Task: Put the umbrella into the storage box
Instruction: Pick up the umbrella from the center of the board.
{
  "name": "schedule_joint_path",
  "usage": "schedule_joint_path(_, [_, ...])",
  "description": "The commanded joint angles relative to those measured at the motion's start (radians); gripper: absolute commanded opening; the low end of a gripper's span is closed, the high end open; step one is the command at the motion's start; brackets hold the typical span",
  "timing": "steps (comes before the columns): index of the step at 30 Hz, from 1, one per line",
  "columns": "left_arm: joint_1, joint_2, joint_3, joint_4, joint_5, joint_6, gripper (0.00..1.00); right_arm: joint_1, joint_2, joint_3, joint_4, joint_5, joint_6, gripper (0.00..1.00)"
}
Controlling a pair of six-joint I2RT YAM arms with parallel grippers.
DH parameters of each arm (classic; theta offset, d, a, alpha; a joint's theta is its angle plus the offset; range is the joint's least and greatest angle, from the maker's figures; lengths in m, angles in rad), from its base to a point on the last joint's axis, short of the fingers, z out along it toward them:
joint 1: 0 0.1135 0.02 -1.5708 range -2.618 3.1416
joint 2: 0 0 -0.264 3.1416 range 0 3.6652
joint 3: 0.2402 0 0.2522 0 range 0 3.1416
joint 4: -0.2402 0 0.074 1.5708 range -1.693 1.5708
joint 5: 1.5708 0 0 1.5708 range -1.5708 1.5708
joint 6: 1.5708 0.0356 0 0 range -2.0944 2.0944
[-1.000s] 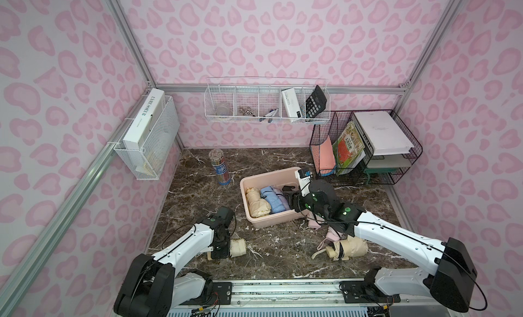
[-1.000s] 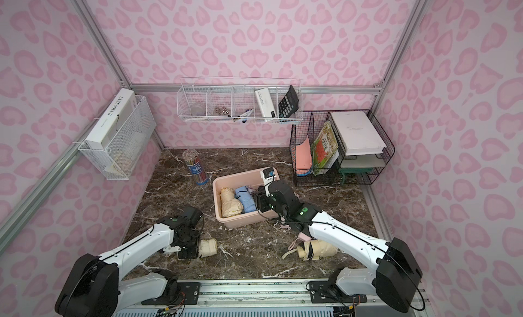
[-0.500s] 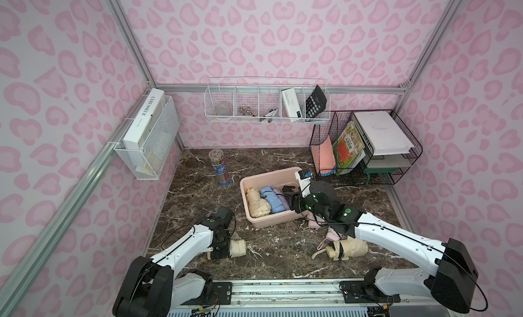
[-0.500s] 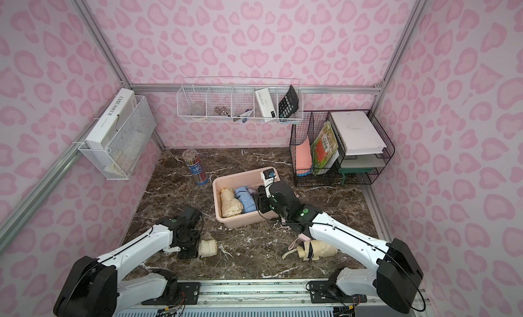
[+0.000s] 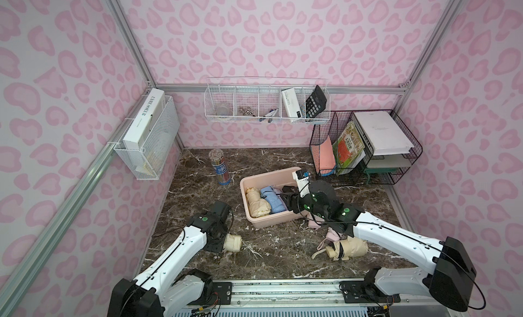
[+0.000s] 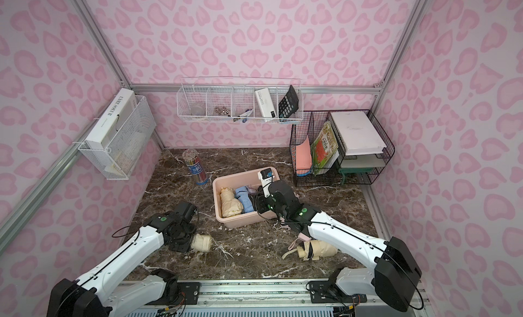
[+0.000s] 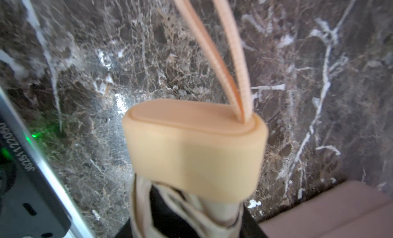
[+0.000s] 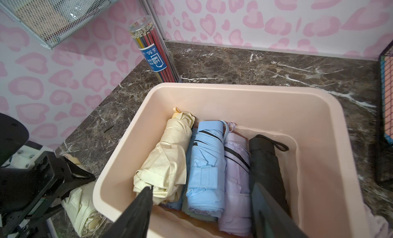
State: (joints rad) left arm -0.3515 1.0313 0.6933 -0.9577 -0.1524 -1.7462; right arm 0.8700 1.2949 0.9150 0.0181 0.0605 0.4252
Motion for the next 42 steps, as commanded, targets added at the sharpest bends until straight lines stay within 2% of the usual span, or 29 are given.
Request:
schedule_joint_path(1, [0.001,-0.036,0.054,-0.116,-0.068,0.137,0.17,0.001,0.011,0.018,0.029,-0.06,-0.005,0.68])
schedule_joint_path(5, [0.001,-0.063,0.156,-0.157,-0.098,0.265,0.17,0.002,0.037,0.051,0.034,-0.176,-0.027,0.69])
schedule_joint_path(10, [0.002,-0.042,0.298,-0.133,-0.077,0.43,0.17,0.032,0.079,0.102,0.071,-0.371,-0.06,0.73])
schedule_joint_path(16, [-0.002,0.031,0.43,-0.052,-0.001,0.528,0.15,0.073,0.161,0.164,0.096,-0.502,-0.066,0.77])
schedule_joint_path(25, [-0.035,0.119,0.524,0.02,0.043,0.567,0.15,0.106,0.296,0.257,0.129,-0.557,-0.043,0.81])
schedule_joint_path(33, [-0.056,0.141,0.532,0.05,0.048,0.556,0.15,0.11,0.39,0.326,0.138,-0.572,-0.026,0.8])
schedule_joint_path(36, [-0.057,0.147,0.531,0.061,0.05,0.554,0.15,0.11,0.408,0.331,0.166,-0.588,-0.008,0.78])
schedule_joint_path(42, [-0.057,0.162,0.543,0.074,0.057,0.556,0.15,0.111,0.457,0.36,0.178,-0.605,0.028,0.66])
